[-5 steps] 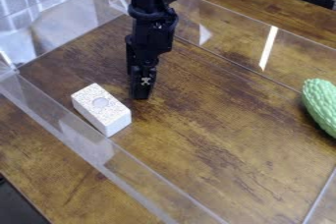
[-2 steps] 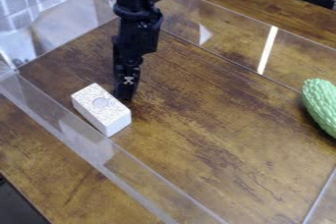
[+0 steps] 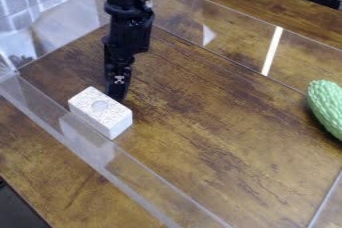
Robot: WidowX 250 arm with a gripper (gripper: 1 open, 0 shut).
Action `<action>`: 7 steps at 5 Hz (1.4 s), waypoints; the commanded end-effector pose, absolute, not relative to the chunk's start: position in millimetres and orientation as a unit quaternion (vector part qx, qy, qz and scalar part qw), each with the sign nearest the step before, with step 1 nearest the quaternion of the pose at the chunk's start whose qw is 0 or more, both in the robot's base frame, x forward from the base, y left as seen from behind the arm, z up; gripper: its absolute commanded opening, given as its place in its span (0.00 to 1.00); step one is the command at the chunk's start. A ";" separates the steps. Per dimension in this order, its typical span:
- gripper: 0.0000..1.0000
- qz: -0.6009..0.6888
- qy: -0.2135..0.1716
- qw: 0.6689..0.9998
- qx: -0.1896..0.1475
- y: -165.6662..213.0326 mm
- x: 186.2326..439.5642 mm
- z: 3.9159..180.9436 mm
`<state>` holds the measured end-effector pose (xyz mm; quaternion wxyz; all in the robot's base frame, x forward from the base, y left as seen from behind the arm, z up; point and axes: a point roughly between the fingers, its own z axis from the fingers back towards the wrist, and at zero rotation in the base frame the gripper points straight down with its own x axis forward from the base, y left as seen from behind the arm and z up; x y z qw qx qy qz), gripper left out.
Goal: Put the white object in the blue tray
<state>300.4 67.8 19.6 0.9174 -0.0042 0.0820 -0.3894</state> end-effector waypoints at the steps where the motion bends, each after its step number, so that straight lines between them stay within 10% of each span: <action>1: 1.00 -0.370 0.082 0.925 -0.006 80.5 294.8 25.5; 2: 0.00 -0.368 0.086 0.926 -0.012 83.4 290.7 24.4; 7: 0.00 -0.363 0.089 0.927 -0.034 81.3 274.1 31.8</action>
